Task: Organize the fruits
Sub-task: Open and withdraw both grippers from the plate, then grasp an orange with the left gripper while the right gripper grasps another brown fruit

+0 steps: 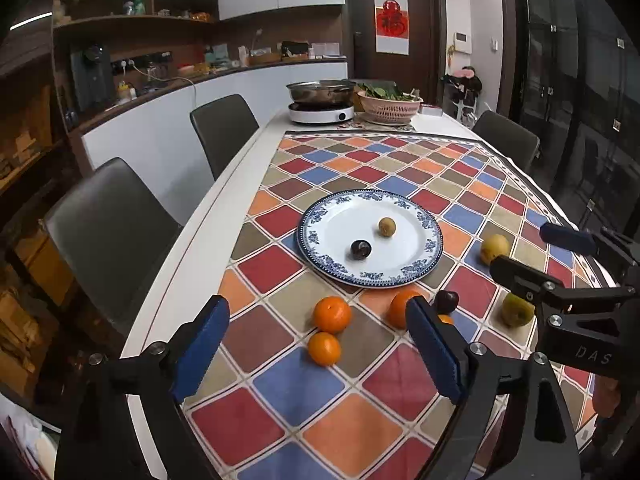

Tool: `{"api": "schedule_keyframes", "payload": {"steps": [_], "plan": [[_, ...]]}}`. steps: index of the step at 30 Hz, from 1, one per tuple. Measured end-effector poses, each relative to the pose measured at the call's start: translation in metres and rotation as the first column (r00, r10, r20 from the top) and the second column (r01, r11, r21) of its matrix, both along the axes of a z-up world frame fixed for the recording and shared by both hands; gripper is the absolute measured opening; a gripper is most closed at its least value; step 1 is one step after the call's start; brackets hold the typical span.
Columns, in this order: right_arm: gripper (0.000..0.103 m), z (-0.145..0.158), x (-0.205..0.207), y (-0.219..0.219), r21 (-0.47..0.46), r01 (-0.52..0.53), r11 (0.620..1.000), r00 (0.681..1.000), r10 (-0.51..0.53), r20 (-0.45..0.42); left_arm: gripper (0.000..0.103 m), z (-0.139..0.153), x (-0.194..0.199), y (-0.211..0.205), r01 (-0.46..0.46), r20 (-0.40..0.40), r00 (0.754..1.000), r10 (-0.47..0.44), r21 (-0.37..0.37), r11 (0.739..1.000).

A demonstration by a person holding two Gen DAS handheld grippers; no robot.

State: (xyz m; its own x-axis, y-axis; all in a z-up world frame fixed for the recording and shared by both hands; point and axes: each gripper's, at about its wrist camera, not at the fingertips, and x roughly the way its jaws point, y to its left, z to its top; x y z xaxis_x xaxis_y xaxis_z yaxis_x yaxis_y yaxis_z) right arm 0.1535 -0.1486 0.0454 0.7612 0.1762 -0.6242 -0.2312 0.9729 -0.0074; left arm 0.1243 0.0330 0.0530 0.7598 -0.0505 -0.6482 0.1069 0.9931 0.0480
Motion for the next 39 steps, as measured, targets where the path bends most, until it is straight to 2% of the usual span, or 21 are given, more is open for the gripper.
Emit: {"api": "schedule_keyframes", "payload": {"steps": [5, 8, 15, 19, 26, 34, 39], "plan": [[0.081, -0.012, -0.016, 0.001, 0.073, 0.043, 0.996, 0.997, -0.039, -0.059, 0.093, -0.007, -0.016, 0.008, -0.019, -0.002, 1.000, 0.019, -0.021, 1.000], [0.081, -0.022, -0.023, 0.002, 0.087, 0.066, 0.994, 0.994, -0.058, -0.087, 0.093, -0.011, -0.025, 0.013, -0.022, -0.002, 1.000, 0.022, -0.027, 0.999], [0.081, -0.035, -0.039, 0.001, 0.069, 0.130, 0.989, 0.989, -0.125, -0.081, 0.093, -0.023, -0.045, 0.021, -0.048, 0.026, 0.999, 0.048, 0.014, 0.999], [0.081, -0.041, -0.043, 0.001, 0.073, 0.165, 0.984, 0.982, -0.157, -0.108, 0.093, -0.036, -0.050, 0.027, -0.043, 0.006, 0.999, 0.042, 0.011, 0.999], [0.081, -0.058, -0.041, 0.013, 0.027, 0.147, 0.989, 0.978, -0.142, -0.150, 0.093, -0.053, -0.046, 0.036, -0.042, -0.032, 0.999, 0.043, 0.014, 0.999], [0.080, -0.078, -0.031, 0.015, 0.007, 0.165, 0.986, 0.961, -0.159, -0.227, 0.092, -0.065, -0.029, 0.033, 0.031, -0.052, 0.998, -0.028, 0.055, 0.998], [0.070, -0.088, -0.025, 0.014, -0.005, 0.177, 0.984, 0.946, -0.172, -0.276, 0.089, -0.070, -0.009, 0.027, 0.107, -0.081, 0.992, -0.102, 0.066, 0.992]]}}
